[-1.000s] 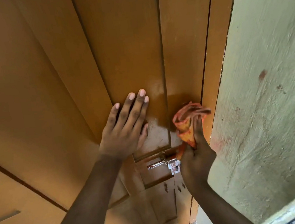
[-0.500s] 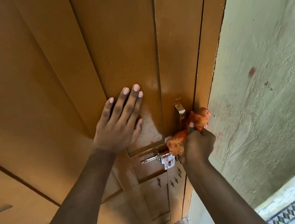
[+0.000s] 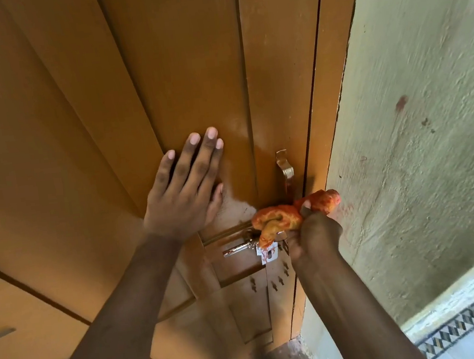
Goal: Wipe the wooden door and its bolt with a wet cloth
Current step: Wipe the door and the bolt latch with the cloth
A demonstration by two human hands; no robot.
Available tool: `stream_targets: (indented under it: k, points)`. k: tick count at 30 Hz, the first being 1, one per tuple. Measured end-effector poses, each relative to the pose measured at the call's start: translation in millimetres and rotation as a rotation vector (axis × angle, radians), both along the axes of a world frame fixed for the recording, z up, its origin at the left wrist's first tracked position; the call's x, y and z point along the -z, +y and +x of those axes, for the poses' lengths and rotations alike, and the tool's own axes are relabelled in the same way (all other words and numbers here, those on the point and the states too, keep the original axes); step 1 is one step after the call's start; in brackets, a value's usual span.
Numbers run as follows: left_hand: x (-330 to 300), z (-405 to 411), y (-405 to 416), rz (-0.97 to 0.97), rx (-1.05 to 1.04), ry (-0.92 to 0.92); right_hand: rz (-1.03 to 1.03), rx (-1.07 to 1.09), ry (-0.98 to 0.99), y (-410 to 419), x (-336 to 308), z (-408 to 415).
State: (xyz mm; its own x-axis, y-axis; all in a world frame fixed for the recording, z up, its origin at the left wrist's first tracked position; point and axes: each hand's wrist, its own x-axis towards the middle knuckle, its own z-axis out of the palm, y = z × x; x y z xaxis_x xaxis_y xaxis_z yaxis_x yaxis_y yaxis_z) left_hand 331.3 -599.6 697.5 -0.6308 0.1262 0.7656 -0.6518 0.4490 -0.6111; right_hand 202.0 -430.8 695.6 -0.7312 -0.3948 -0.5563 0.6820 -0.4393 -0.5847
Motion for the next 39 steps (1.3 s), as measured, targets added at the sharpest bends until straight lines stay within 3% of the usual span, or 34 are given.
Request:
stream_targets:
  k: [12,17,22,26,30,32,36,39]
  points:
    - [1.2,-0.7,0.3,0.003,0.004,0.005,-0.203,0.047,-0.064,15.1,-45.9,-1.3]
    - [0.5,0.3,1.8,0.004,-0.004,0.001,-0.283,0.090,0.016,25.6,-51.1,-6.4]
    - [0.8,-0.3,2.6,0.010,-0.008,0.000,0.010,0.208,0.566,28.5,-33.4,-15.5]
    - [0.3,0.4,2.9,0.002,-0.014,0.002,0.347,0.125,1.047,6.6,11.3,-16.6]
    - [0.8,-0.9,1.7,-0.001,-0.008,0.002,0.433,0.063,1.468,-4.8,58.9,-7.7]
    - [2.0,-0.8,1.4,-0.006,0.000,0.005,0.502,0.049,1.587,-1.9,80.9,-11.6]
    - [1.3,0.1,0.5,-0.016,-0.012,0.010,0.393,0.045,1.204,0.0,76.4,-9.0]
    - [1.5,-0.6,0.7,-0.013,-0.013,0.005,0.335,0.187,1.266,-12.4,45.8,-6.2]
